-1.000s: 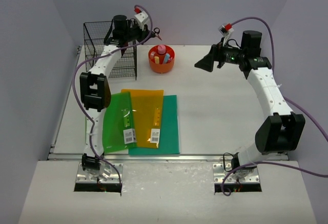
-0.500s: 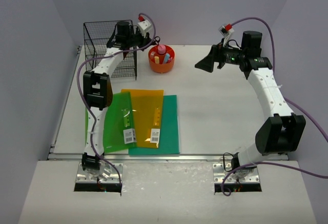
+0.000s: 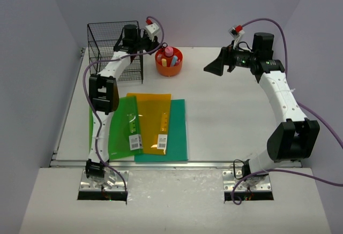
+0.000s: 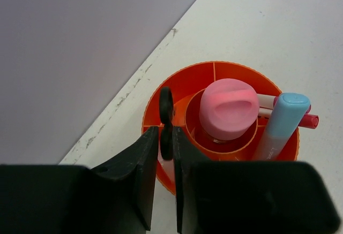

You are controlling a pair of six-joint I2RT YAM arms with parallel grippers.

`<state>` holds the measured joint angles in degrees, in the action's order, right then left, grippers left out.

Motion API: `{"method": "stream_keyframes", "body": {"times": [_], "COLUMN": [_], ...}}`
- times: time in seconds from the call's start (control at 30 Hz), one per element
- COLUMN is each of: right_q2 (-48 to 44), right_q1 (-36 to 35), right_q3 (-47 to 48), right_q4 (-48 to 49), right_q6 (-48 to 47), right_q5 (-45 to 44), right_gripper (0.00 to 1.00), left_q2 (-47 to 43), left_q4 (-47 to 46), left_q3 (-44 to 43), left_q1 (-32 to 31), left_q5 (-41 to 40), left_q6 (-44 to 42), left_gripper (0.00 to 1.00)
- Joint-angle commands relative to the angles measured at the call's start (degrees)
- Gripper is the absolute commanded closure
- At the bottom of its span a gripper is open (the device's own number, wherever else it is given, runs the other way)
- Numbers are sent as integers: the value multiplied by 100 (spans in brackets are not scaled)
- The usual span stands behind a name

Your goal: Organize the desk

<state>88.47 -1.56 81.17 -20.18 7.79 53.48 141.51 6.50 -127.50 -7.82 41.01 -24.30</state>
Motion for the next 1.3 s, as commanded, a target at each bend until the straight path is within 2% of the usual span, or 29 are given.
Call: {"method": "stream_keyframes", "body": {"times": [0.0,0.17,0.27,0.47,0.57,0.7,0.83,0.93,1.07,1.27], "right_q2": [-93,-75,-75,-16,46,165,303,305,296,637], "right_q1": [25,33,26,33,22,-53,-275,-529,-1061,-2008], "right_q3": [136,136,136,171,194,235,188,-225,-825,-1340], "right_q4": [67,32,32,76,89,-77,-345,-280,-60,540], "right_q6": [38,48,71,91,76,-177,-383,-357,-160,676], "right_q5": [-48,-48,-48,-28,-108,-461,-866,-1134,-1236,-1123], "right_gripper": [1,1,1,1,2,1,1,1,2,3], "left_q2": [45,106,105,-208,-529,-1611,-2970,-3967,-5192,-7014], "left_q4": [-450,-617,-917,-1501,-1591,-1545,-1003,-680,-29,626], "left_q3": [-196,-214,-207,-51,-11,452,1428,2683,4294,6588], "left_q1": [-124,-167,-176,-167,-136,-68,-53,4,440,2063], "left_q5": [56,46,-1,-540,-872,-1375,-1342,-1516,-1278,-880], "left_q6": [23,112,239,961,1286,1763,1841,1924,2944,4201], "left_gripper": [84,83,79,42,38,26,21,18,18,20]}}
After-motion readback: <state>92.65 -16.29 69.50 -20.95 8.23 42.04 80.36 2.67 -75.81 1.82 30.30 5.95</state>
